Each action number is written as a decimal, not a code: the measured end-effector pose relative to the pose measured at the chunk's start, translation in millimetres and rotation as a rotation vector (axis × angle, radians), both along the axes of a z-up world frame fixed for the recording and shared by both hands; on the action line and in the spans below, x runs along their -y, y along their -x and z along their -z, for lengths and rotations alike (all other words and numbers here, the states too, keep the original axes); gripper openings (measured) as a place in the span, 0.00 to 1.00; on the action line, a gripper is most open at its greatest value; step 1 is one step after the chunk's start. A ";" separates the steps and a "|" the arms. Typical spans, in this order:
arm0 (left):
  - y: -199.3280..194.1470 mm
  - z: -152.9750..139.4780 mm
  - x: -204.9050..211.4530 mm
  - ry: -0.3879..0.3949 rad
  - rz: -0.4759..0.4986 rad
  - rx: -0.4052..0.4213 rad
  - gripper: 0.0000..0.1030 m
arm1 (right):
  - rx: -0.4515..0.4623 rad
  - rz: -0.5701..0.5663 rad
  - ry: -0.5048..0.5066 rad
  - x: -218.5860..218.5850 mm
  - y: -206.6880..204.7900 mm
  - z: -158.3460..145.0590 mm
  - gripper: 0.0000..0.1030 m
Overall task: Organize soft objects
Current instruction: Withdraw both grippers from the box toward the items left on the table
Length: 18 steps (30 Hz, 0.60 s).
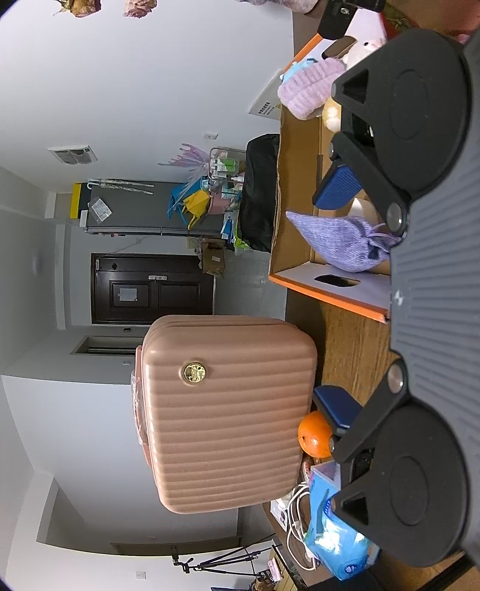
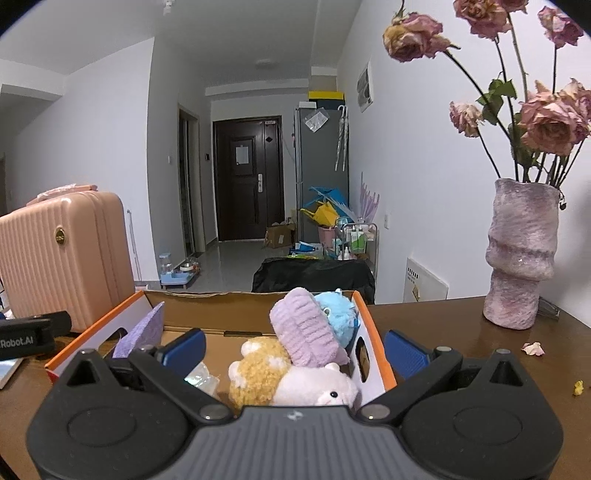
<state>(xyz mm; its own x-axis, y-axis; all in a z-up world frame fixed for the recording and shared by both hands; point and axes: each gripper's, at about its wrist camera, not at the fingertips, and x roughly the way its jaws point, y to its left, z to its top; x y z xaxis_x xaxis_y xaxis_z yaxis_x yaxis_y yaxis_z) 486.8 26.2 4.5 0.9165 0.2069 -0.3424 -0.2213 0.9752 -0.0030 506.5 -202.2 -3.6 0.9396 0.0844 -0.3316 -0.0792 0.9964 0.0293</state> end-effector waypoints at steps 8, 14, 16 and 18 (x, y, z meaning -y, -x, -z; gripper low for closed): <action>25.3 2.5 -2.2 0.003 0.006 -0.005 1.00 | 0.024 -0.007 -0.004 3.3 26.4 2.4 1.00; 45.4 4.7 -2.2 0.001 0.012 -0.016 1.00 | 0.035 -0.006 -0.011 5.2 45.7 4.5 1.00; 51.4 4.7 -1.9 0.001 0.013 -0.017 1.00 | 0.042 -0.007 -0.009 5.2 52.7 5.5 1.00; 57.6 4.3 -2.6 0.001 0.016 -0.016 1.00 | 0.046 -0.011 -0.008 5.4 59.8 5.9 1.00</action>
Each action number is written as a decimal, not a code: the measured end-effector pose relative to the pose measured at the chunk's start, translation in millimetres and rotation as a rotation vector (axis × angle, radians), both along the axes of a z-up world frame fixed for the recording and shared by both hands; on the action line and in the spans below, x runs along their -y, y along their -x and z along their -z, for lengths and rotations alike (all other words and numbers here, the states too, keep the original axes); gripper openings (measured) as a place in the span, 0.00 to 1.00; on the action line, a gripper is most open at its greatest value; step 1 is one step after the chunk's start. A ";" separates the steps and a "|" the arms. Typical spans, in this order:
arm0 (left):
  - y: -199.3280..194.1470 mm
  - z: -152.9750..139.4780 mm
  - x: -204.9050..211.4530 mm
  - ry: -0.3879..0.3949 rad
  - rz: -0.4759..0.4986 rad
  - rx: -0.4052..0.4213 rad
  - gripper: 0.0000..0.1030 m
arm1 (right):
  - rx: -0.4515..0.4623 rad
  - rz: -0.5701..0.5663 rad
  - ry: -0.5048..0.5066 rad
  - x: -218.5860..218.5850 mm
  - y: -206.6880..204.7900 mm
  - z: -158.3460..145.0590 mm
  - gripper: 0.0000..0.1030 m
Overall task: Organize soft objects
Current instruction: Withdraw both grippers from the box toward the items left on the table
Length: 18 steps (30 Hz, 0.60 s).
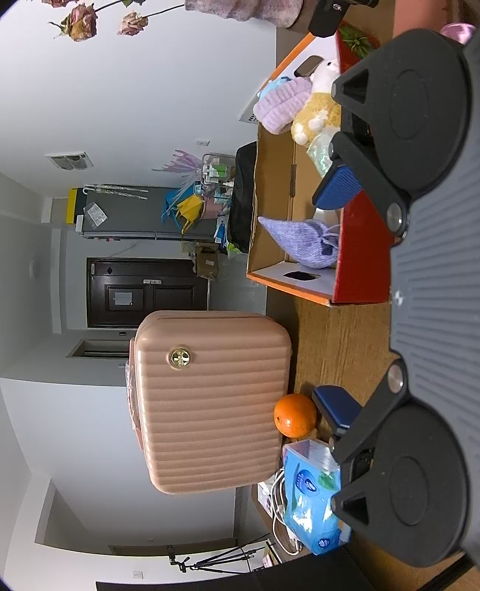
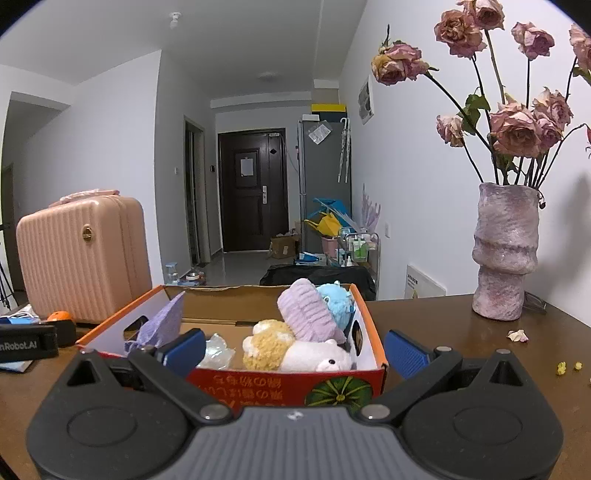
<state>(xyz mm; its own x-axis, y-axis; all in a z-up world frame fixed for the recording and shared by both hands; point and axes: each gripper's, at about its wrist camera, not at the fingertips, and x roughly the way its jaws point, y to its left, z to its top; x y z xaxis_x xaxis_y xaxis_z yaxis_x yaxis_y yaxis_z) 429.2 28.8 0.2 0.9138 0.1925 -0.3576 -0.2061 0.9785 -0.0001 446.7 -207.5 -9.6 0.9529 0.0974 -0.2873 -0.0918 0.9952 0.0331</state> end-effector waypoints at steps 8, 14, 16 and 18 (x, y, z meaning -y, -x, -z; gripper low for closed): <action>22.1 1.6 2.6 -0.001 0.012 -0.008 1.00 | 0.011 -0.016 -0.009 1.8 27.2 2.8 1.00; 41.1 1.9 4.6 -0.006 0.025 -0.007 1.00 | 0.009 -0.025 0.002 1.7 44.3 5.5 1.00; 46.2 2.8 4.7 -0.005 0.028 -0.010 1.00 | 0.008 -0.027 0.003 1.7 49.2 6.0 1.00; 50.3 4.1 5.6 -0.009 0.033 -0.015 1.00 | 0.008 -0.028 0.003 3.2 54.4 6.3 1.00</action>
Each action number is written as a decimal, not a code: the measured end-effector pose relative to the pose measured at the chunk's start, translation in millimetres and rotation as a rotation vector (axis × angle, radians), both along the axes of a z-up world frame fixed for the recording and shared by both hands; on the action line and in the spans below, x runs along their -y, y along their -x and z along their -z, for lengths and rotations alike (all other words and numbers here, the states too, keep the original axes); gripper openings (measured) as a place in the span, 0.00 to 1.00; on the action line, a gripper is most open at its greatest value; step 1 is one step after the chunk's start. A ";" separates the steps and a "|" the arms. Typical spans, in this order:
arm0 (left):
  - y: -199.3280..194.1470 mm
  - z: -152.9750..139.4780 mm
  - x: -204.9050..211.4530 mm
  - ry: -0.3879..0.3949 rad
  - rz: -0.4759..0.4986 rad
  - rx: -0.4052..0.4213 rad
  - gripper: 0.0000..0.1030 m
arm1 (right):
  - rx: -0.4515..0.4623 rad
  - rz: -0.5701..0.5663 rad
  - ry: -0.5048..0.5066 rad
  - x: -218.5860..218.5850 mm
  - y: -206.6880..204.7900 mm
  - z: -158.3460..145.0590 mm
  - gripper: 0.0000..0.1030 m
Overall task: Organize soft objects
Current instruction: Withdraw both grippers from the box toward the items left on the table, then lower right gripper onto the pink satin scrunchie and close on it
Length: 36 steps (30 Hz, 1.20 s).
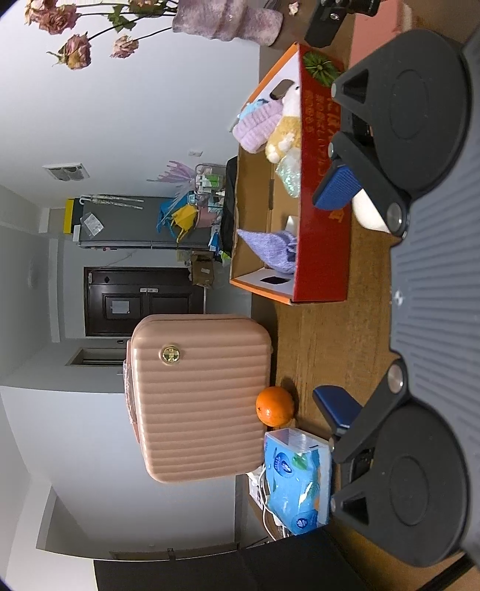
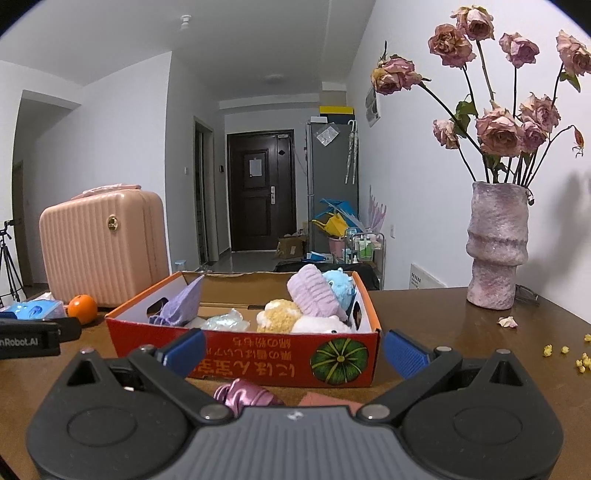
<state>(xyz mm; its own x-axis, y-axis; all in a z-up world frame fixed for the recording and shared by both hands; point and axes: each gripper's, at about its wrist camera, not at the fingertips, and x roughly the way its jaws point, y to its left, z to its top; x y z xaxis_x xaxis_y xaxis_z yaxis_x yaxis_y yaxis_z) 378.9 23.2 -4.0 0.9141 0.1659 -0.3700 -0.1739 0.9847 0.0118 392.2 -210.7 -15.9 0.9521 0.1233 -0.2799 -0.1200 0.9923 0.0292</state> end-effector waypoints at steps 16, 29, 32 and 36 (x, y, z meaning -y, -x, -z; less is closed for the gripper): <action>30.1 3.9 -1.7 0.009 0.018 -0.015 1.00 | 0.009 -0.035 0.025 2.7 36.7 2.8 1.00; 50.6 8.5 -6.8 0.021 0.030 -0.035 1.00 | -0.007 -0.056 0.030 5.6 56.2 5.6 1.00; 52.5 10.4 -6.0 0.022 0.036 -0.044 1.00 | -0.015 -0.064 0.030 6.5 58.7 6.7 1.00; 51.8 12.1 -5.7 0.025 0.043 -0.055 1.00 | -0.024 -0.076 0.038 4.0 59.8 8.7 1.00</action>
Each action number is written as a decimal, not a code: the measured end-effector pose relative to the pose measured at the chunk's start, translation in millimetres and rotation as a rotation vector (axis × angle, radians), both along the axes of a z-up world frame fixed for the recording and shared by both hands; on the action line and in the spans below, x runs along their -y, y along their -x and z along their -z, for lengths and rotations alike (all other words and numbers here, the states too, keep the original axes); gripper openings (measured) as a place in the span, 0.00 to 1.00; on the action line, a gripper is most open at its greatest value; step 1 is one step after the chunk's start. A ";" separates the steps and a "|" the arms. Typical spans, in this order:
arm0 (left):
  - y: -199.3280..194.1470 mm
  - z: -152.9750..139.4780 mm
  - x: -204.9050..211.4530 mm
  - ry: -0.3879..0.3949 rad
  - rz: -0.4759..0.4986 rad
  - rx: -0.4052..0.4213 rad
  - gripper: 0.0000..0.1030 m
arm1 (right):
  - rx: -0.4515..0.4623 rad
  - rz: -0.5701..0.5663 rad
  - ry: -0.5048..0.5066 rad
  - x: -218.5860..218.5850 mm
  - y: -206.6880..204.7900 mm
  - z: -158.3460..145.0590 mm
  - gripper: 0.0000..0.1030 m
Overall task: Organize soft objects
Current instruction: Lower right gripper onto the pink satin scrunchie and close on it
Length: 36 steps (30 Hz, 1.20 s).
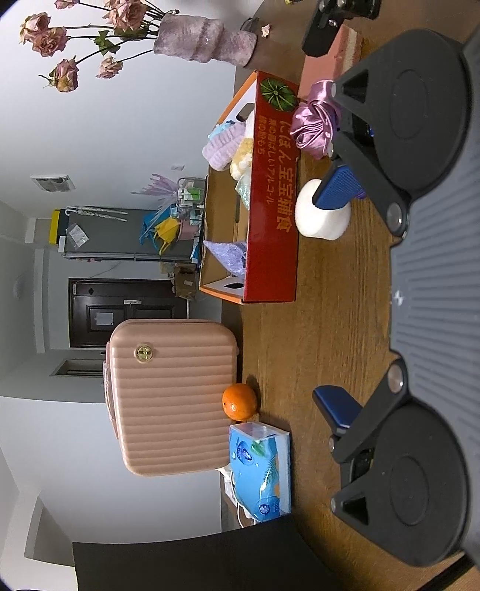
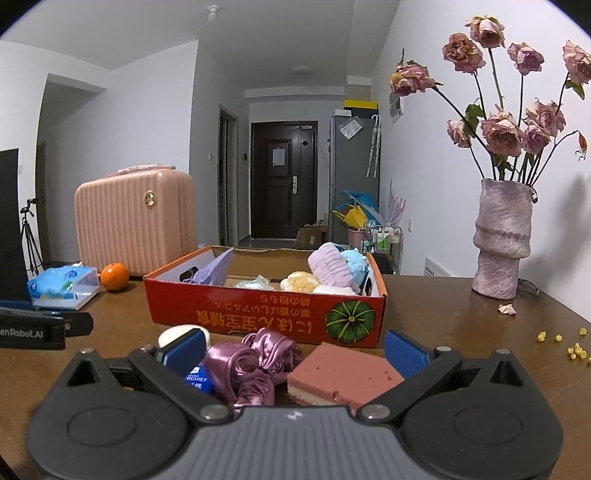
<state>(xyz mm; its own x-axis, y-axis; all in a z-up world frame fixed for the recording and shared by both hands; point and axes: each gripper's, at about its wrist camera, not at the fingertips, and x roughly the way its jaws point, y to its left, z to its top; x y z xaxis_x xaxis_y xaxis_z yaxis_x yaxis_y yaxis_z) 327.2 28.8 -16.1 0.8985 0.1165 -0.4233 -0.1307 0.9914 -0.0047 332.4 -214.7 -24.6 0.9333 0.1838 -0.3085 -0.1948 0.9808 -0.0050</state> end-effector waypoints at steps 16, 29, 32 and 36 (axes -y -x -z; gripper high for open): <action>-9.6 5.4 -10.1 0.033 0.010 -0.047 1.00 | -0.088 -0.104 0.076 -27.0 -25.2 21.2 0.85; -15.7 9.3 -24.0 0.048 -0.007 -0.070 1.00 | -0.182 -0.106 0.070 -39.7 -75.0 33.9 0.34; -15.2 9.3 -22.6 0.044 -0.003 -0.068 1.00 | -0.219 -0.113 0.054 -39.1 -81.6 37.5 0.24; -15.7 9.8 -22.9 0.045 -0.010 -0.069 1.00 | -0.195 -0.113 0.045 -37.3 -77.3 37.3 0.19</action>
